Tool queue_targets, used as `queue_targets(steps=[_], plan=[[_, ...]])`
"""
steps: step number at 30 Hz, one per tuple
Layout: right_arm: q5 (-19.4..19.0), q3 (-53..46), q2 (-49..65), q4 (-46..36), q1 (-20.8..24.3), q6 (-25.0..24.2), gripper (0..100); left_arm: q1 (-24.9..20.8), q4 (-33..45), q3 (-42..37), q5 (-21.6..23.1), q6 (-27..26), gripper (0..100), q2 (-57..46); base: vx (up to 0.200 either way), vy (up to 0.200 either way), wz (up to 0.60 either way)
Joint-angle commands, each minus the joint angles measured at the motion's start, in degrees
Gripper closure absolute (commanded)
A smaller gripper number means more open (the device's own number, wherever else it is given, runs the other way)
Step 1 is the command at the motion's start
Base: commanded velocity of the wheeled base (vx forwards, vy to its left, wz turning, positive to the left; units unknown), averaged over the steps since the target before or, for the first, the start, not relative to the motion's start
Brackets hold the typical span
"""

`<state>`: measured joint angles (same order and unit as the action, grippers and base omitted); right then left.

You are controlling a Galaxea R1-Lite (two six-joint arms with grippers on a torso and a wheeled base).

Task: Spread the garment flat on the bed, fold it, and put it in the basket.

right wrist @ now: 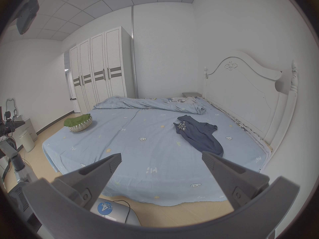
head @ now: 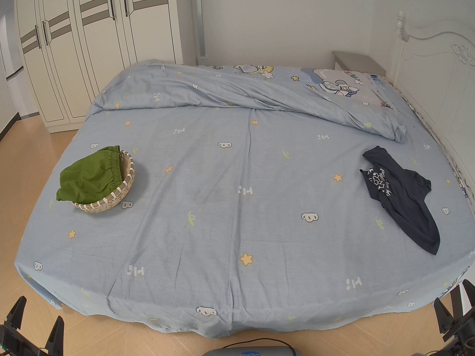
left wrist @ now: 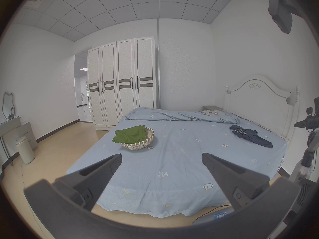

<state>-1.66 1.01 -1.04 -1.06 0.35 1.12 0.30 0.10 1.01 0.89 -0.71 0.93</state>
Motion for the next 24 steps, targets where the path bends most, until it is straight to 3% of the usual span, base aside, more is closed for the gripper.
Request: queue_targets(steps=[1,24], plan=[[0.0,-0.5,0.3,0.0,0.1,0.0,0,0.0,0.0,-0.9,0.0,0.0,0,-0.4,0.0,0.0,0.0],[0.0,-0.5,0.3,0.0,0.0,0.0,0,0.0,0.0,-0.9,0.0,0.0,0,-0.4,0.0,0.0,0.0]])
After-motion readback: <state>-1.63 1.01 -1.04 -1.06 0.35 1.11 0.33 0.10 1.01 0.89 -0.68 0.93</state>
